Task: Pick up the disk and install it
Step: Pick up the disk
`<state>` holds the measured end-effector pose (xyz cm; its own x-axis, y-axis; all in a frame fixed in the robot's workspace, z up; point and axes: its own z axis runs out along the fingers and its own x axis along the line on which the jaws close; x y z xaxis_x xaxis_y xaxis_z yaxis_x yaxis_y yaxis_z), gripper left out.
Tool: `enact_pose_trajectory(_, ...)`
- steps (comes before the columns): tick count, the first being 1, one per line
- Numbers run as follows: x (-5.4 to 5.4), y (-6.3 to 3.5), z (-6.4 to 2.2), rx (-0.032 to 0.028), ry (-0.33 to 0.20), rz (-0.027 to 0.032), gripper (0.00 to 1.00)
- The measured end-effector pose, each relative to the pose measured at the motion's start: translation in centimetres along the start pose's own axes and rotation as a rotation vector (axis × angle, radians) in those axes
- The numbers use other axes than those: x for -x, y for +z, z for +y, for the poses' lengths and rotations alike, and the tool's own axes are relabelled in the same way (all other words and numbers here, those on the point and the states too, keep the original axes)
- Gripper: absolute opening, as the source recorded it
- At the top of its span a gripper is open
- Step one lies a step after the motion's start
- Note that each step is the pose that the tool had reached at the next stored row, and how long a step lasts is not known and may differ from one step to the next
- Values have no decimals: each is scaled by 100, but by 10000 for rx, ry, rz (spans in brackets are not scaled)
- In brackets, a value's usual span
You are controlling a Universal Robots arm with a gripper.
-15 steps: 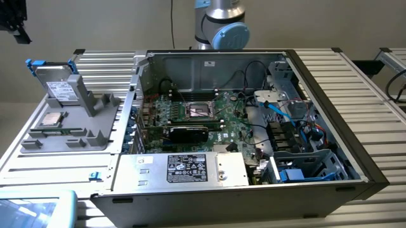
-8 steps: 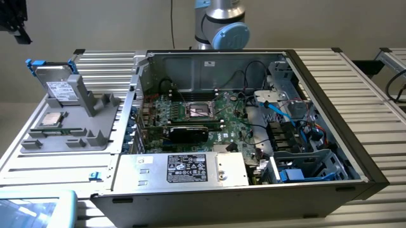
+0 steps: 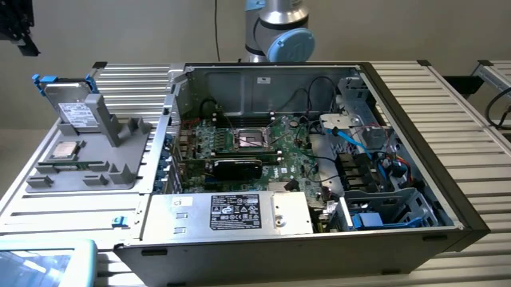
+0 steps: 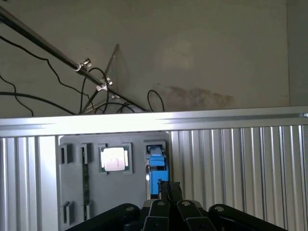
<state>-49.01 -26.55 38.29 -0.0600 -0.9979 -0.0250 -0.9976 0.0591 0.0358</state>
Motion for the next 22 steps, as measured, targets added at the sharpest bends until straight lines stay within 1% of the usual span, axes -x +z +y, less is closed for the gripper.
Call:
enact_pose_trajectory(6,-1,0,0,1,-2,0,12)
enact_pose_trajectory(8,-1,0,0,1,-2,0,25)
enact_pose_trajectory(9,-1,0,0,0,-2,0,25)
enact_pose_trajectory(12,-1,0,0,1,-2,0,42)
enact_pose_trajectory(13,-1,0,0,1,-2,0,42)
enact_pose_trajectory(14,-1,0,0,2,-2,1,48)
enact_pose_trajectory(15,-1,5,0,2,-2,0,48)
enact_pose_trajectory(16,-2,14,0,-1,-2,5,55)
enact_pose_trajectory(19,-2,55,-2,-6,1,92,55)
enact_pose_trajectory(22,-3,102,-3,-8,4,150,55)
